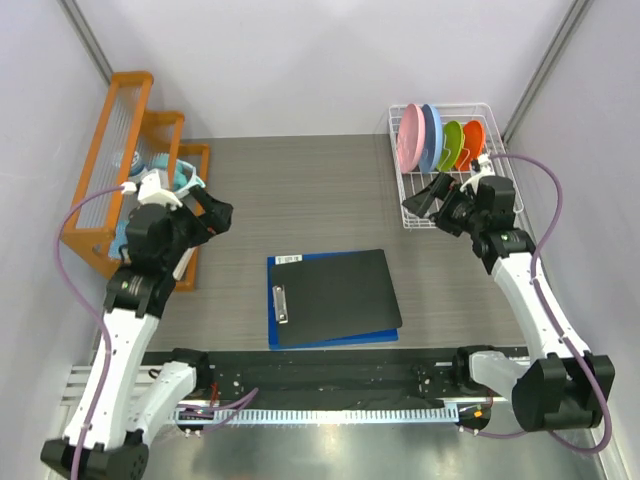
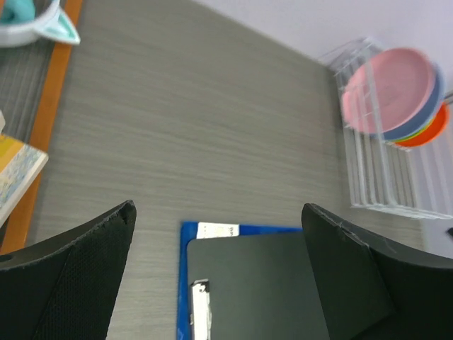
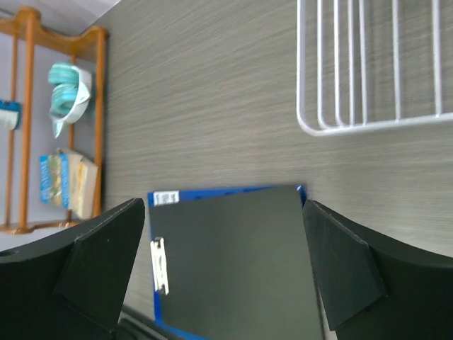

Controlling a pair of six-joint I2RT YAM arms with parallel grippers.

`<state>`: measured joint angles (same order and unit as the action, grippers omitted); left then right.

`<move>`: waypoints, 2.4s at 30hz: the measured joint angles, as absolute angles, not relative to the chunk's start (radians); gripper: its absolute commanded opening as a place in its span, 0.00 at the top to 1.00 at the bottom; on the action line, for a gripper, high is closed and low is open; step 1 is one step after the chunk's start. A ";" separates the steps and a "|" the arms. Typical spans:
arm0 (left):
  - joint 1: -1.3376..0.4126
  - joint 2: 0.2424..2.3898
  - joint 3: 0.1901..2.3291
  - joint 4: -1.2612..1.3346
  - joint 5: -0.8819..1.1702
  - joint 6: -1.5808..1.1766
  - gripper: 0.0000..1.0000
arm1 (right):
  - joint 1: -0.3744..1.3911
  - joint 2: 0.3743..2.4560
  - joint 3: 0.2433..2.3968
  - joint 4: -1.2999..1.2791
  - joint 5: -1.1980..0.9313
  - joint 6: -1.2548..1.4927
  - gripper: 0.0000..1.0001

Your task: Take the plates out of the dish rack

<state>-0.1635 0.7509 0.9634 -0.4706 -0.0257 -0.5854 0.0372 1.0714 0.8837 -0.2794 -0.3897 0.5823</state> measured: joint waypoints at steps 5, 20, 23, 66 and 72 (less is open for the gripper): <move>-0.163 0.902 0.987 -0.492 -0.026 -0.570 0.01 | 0.038 1.139 1.022 -0.288 -0.286 0.519 0.00; -0.163 1.176 1.027 -0.265 0.132 -0.631 0.01 | 0.051 1.709 1.700 -0.388 -0.041 0.289 0.13; -0.169 1.226 1.007 -0.231 0.155 -0.644 0.01 | 0.058 1.814 1.790 -0.422 0.012 0.261 0.17; -0.208 1.366 0.929 -0.109 0.043 -0.540 0.01 | 0.271 2.318 2.222 -0.510 0.799 -0.026 0.99; -0.208 1.366 0.926 -0.110 0.025 -0.538 0.00 | 0.305 2.318 2.199 -0.478 0.903 -0.092 0.99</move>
<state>-0.2085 1.3659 0.9264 -0.1101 0.0250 -0.5385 0.3054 2.3180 2.1990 -0.4778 0.9031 -0.0917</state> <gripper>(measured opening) 0.994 0.115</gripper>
